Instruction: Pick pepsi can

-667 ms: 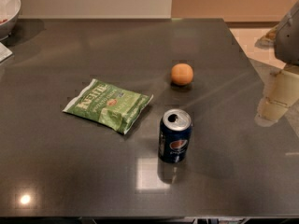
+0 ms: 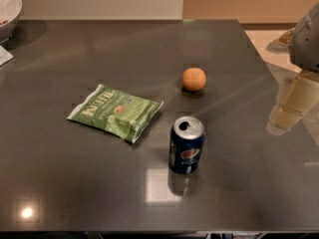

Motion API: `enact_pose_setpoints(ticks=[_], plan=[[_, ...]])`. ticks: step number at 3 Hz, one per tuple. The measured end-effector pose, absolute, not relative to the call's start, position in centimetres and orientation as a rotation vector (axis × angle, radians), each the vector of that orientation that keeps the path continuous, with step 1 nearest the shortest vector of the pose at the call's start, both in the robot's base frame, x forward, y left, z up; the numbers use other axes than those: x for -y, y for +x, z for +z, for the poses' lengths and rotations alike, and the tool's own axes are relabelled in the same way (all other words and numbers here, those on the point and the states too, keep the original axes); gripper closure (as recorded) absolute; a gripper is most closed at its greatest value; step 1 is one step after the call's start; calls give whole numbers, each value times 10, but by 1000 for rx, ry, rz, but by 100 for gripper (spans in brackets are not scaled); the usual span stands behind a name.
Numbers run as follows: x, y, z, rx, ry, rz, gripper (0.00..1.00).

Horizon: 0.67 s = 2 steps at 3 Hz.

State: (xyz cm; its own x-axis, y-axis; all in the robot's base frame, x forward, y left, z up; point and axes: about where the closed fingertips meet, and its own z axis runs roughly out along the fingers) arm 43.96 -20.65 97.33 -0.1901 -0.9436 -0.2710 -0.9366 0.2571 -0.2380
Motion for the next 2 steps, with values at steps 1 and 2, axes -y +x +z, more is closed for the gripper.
enact_pose_setpoints(ticks=[1,2], plan=[[184,439,962,-2074,-1721,108,0],[150,437,951,-1969,-1751,228,0]])
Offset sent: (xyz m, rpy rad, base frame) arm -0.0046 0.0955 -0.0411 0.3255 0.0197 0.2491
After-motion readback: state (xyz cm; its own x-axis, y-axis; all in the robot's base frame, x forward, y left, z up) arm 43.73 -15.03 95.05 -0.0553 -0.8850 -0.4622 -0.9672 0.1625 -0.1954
